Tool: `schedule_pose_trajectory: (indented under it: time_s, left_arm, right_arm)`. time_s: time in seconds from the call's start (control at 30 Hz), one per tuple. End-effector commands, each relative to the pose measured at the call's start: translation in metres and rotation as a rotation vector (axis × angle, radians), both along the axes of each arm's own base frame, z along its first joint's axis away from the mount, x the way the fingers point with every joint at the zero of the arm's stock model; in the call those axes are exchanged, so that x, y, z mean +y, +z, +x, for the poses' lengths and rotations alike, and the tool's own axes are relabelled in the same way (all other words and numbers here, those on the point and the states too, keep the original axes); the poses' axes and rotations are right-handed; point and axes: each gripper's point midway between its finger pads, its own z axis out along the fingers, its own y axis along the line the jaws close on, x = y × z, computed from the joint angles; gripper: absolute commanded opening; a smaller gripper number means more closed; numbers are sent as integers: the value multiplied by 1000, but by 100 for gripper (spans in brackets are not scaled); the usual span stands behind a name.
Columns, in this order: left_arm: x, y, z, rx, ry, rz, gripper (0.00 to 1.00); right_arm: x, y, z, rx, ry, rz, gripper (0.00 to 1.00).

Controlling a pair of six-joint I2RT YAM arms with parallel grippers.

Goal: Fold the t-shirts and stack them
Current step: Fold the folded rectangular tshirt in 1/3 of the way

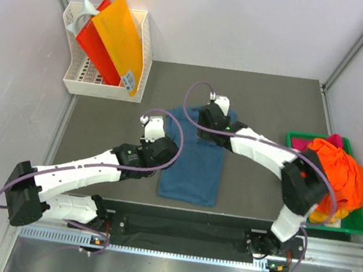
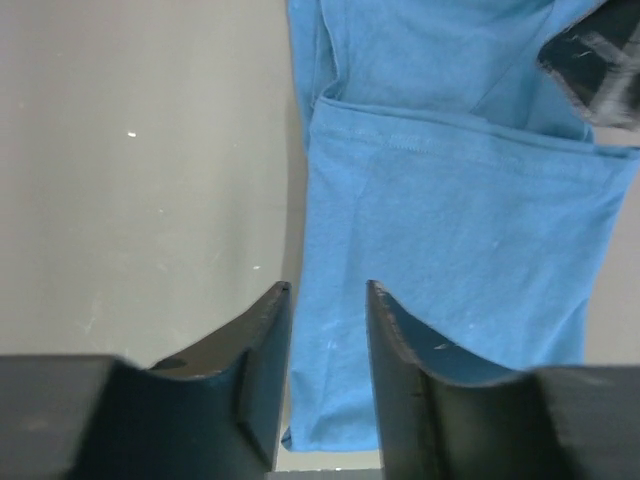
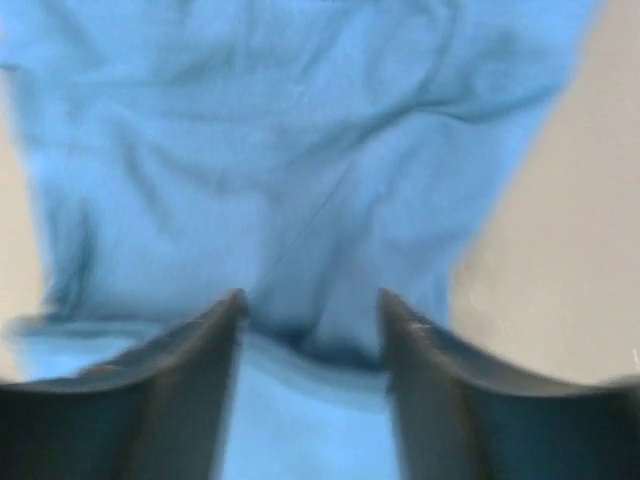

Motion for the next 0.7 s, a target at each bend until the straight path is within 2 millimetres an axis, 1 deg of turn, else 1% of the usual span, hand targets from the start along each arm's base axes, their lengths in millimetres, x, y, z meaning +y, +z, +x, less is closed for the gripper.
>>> schedule_pose_trajectory:
  time_s: [0.0,0.03,0.07,0.1,0.13,0.17,0.2,0.23,0.27,0.3,0.33,0.37,0.4,0.43,0.47,0.5,0.53,0.6,0.63,0.67]
  left_arm:
    - [-1,-6,-11,34,-53,-12,45]
    - [-3,-10,-15,51,-69,-30,46]
    - [0,-22,-21,77,-75,-19,47]
    - [1,-26,-24,91,-73,-22,47]
    - [2,-31,-27,103,-75,-21,47]
    - [4,-42,-32,127,-84,-18,47]
    - [4,-47,-35,140,-87,-23,47]
    - [4,-53,-38,153,-93,-24,46]
    - [4,-63,-43,174,-105,-31,46]
    - [4,-68,-46,185,-103,-37,45]
    - [4,-72,-48,191,-105,-40,45]
    - [8,-80,-52,205,-100,-36,46]
    - [6,-81,-52,202,-102,-47,45]
    - [7,-81,-53,200,-103,-53,46]
    - [9,-84,-55,201,-100,-53,46]
    - [8,-82,-54,191,-103,-69,46]
    - [8,-82,-55,188,-106,-72,46]
    - [9,-84,-56,186,-107,-76,47]
    - [10,-85,-57,187,-106,-76,47]
    - [10,-84,-56,186,-103,-78,47]
  right_arm:
    - [-15,82,-33,-145,-22,90,78]
    - [-25,64,-49,-108,-24,65,80]
    - [-32,58,-61,-86,-30,57,81]
    - [-36,62,-71,-90,-53,100,82]
    - [-43,41,-90,-55,-54,74,81]
    - [-48,32,-101,-33,-65,71,81]
    - [-49,27,-112,-15,-93,104,81]
    - [-49,8,-131,19,-73,83,80]
    - [-51,0,-142,38,-77,75,80]
    - [-48,-7,-152,54,-96,93,79]
    - [-44,-18,-169,68,-65,70,78]
    - [-44,-24,-179,82,-64,59,78]
    - [-42,-31,-186,99,-83,64,77]
    - [-35,-34,-198,104,-58,59,76]
    - [-33,-38,-204,113,-55,58,76]
    - [-30,-42,-208,122,-65,62,76]
    - [-22,-41,-214,123,-48,72,76]
    - [-18,-46,-219,136,-48,63,75]
    - [-13,-44,-222,134,-37,67,75]
    - [-12,-46,-224,137,-36,62,75]
